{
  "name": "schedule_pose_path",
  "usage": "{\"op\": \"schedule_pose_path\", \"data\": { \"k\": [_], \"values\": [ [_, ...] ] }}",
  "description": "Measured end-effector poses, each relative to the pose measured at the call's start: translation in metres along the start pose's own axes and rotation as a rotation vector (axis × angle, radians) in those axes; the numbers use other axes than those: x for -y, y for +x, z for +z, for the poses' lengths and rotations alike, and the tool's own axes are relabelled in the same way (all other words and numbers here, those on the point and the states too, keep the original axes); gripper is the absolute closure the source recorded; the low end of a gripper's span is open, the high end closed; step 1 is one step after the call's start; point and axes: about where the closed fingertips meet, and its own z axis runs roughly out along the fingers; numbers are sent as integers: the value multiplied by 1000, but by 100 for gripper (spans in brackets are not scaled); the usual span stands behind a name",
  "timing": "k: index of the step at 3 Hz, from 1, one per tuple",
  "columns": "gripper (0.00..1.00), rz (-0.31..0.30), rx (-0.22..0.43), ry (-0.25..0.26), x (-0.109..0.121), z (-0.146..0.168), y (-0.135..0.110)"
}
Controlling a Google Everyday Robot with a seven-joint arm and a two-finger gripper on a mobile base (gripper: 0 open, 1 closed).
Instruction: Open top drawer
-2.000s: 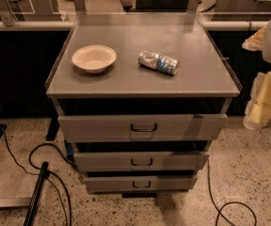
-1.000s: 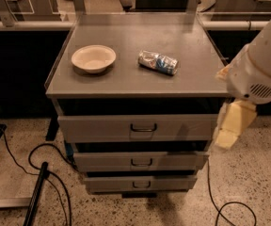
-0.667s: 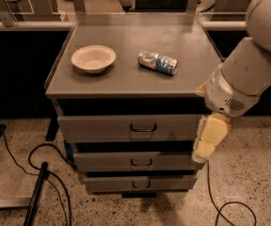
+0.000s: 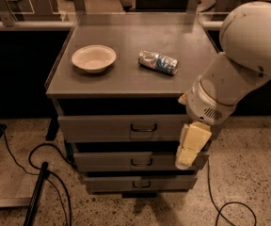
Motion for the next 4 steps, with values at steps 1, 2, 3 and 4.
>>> {"op": "schedule_pose_path", "data": {
  "k": [1, 2, 3, 4],
  "values": [
    [0, -43, 6, -24, -4, 35, -19],
    [0, -77, 15, -48, 1, 65, -37],
    [0, -94, 20, -74, 9, 90, -47],
    [0, -81, 26, -95, 16, 109, -46]
  ]
}}
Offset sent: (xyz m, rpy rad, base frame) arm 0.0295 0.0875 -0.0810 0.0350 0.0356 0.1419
